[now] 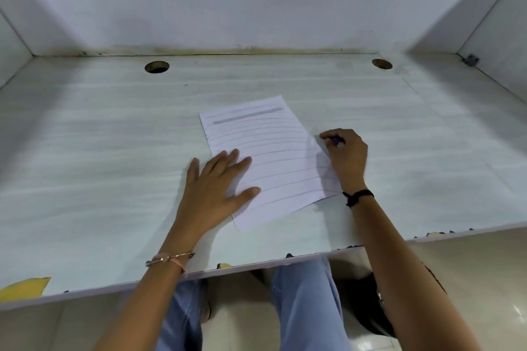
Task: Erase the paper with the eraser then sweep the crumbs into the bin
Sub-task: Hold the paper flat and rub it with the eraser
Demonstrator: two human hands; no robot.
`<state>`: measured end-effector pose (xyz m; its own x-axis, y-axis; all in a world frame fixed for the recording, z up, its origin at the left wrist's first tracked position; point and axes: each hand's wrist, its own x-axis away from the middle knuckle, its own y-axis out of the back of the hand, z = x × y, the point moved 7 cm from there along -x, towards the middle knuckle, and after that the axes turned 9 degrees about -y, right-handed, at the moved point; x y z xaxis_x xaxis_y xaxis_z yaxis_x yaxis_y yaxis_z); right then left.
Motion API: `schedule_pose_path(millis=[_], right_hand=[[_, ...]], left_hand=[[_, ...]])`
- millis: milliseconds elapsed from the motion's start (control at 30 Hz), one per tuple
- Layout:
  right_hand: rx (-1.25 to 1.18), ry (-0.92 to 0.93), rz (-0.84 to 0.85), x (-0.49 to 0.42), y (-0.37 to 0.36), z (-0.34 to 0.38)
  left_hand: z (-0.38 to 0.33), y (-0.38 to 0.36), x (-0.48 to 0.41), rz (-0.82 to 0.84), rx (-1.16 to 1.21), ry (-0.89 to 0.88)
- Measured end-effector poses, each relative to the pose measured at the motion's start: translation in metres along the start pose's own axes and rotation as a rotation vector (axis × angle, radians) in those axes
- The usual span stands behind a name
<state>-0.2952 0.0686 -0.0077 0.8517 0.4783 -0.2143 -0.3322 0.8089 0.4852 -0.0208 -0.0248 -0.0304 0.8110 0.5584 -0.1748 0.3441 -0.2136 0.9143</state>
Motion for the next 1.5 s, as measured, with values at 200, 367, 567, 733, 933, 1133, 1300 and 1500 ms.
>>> schedule_pose_path(millis=[200, 367, 567, 733, 933, 1133, 1300, 1500], right_hand=[[-0.201, -0.134, 0.193, -0.009, 0.013, 0.004], [-0.169, 0.036, 0.244, 0.030, 0.019, 0.046], [-0.060, 0.113, 0.487, 0.093, -0.013, 0.047], [-0.066, 0.097, 0.487, 0.085, -0.007, 0.038], [-0.097, 0.077, 0.510, 0.086, 0.000, 0.040], [-0.006, 0.193, 0.502, 0.106, 0.009, 0.040], [-0.012, 0.200, 0.483, 0.107, 0.010, 0.043], [-0.022, 0.242, 0.530, 0.119, 0.009, 0.048]], left_hand=[[-0.014, 0.001, -0.001, -0.009, -0.049, -0.063], [-0.026, -0.006, -0.004, -0.020, -0.107, 0.063], [-0.044, -0.010, -0.012, -0.187, -0.268, 0.183], [-0.052, -0.005, -0.014, -0.247, -0.350, 0.162], [-0.059, -0.025, -0.015, 0.156, -0.067, -0.238], [-0.055, -0.031, -0.014, 0.224, -0.164, -0.216], [-0.054, -0.028, -0.016, 0.160, -0.102, -0.190], [-0.055, -0.029, -0.016, 0.143, -0.144, -0.197]])
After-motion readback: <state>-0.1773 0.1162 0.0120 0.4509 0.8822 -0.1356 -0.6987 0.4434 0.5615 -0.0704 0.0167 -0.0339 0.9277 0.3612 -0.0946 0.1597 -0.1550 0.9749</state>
